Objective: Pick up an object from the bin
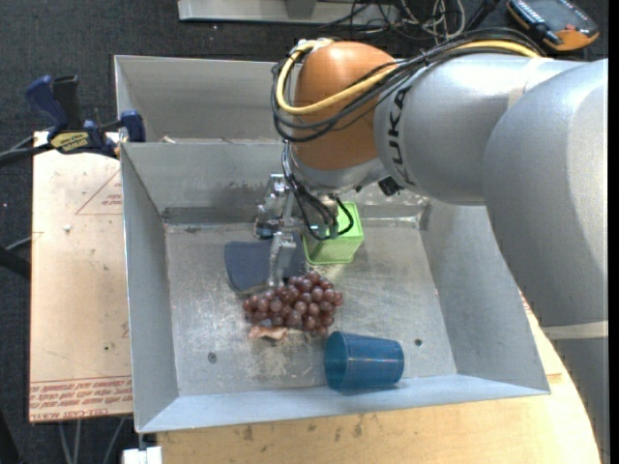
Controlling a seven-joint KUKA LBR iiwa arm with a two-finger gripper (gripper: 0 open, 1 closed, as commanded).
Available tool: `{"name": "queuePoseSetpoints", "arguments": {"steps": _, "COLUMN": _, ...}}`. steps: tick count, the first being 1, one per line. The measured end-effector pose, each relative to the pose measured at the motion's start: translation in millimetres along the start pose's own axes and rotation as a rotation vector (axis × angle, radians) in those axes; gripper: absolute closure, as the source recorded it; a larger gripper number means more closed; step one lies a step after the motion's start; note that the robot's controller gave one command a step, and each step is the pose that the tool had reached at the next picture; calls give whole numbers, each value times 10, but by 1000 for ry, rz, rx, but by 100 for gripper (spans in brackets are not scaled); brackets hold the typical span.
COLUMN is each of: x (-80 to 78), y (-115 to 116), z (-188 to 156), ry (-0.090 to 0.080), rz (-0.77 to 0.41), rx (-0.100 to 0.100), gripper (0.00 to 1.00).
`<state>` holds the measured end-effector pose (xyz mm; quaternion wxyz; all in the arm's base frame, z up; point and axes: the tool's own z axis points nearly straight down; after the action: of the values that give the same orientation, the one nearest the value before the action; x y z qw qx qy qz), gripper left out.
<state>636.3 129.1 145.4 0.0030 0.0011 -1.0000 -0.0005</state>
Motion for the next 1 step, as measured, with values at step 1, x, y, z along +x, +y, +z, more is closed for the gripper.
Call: {"name": "queuePoseSetpoints", "arguments": {"steps": 1, "x": -21, "y": -8, "z": -44, "ry": -7, "rz": 3, "rx": -1, "gripper": 100}}
